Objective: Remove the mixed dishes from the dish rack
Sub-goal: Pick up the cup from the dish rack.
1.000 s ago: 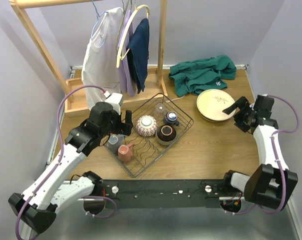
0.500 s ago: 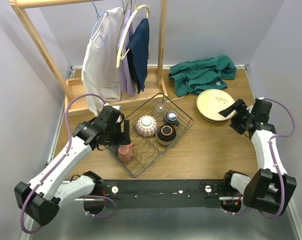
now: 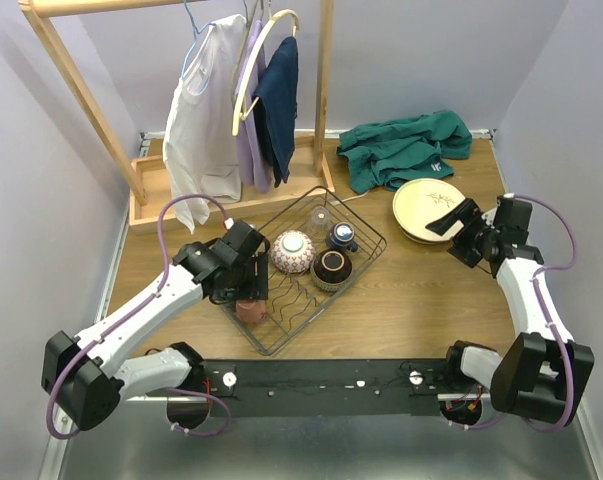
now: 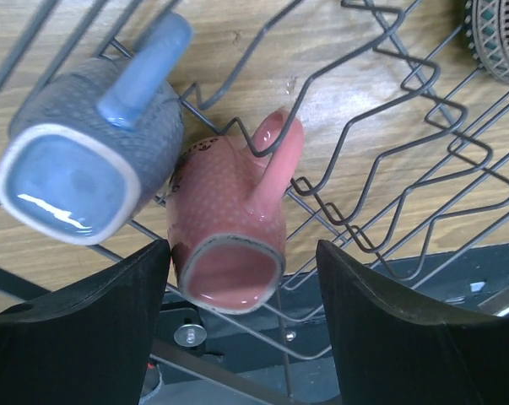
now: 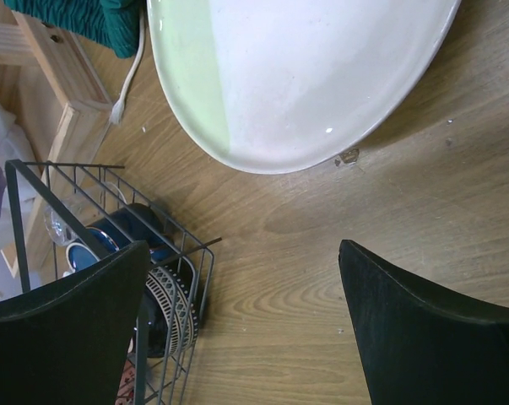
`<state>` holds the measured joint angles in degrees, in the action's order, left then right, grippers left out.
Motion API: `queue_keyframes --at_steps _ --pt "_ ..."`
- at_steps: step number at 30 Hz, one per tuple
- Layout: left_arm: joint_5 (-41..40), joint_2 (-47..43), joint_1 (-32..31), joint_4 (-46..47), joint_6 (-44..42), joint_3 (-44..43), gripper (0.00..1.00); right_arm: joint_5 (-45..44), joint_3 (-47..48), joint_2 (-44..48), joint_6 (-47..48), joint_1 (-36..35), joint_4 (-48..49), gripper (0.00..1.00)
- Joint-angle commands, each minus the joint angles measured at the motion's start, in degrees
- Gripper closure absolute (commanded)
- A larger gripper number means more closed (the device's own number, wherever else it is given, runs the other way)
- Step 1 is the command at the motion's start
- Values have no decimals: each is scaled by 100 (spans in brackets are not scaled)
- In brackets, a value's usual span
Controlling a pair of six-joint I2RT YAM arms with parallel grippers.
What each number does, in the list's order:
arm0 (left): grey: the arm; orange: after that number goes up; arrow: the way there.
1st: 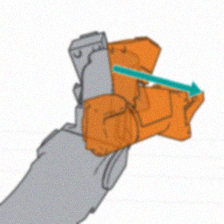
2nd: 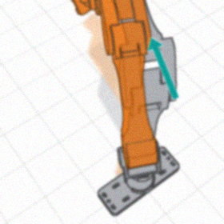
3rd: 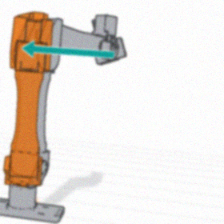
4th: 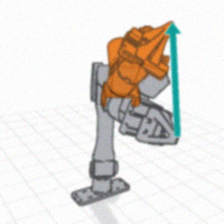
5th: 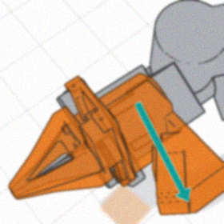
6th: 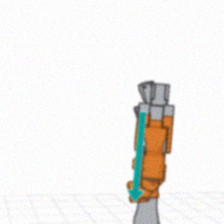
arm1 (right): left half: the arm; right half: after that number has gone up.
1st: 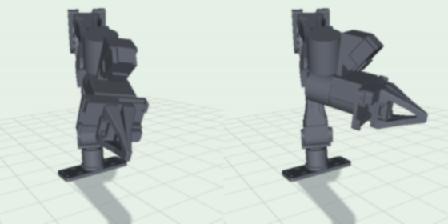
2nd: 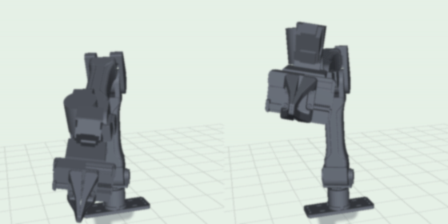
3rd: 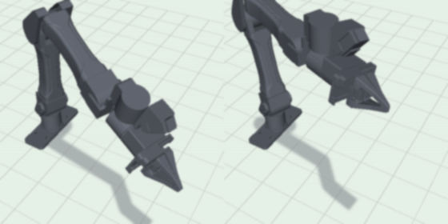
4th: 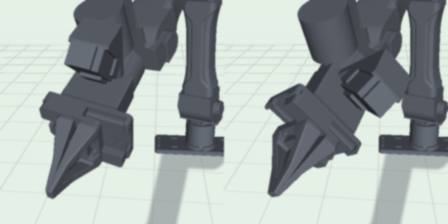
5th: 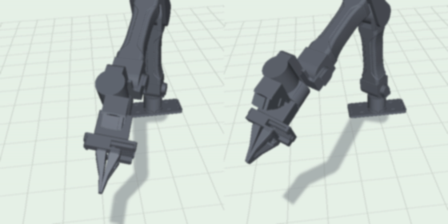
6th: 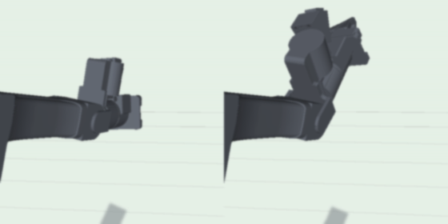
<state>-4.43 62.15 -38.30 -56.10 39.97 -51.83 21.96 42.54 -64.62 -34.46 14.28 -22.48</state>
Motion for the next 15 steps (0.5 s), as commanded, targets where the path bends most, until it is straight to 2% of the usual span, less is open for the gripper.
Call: queue_keyframes --at_steps 1,10,15 --pt "-295 139 -309 81 231 68 22 151 -53 -86 1 -84 174 0" --pt "-752 456 -555 -209 56 -143 23 274 -36 -244 -43 -101 288 0" --pt "-726 588 -582 -182 -278 -134 23 344 -53 -314 -79 -101 376 0"
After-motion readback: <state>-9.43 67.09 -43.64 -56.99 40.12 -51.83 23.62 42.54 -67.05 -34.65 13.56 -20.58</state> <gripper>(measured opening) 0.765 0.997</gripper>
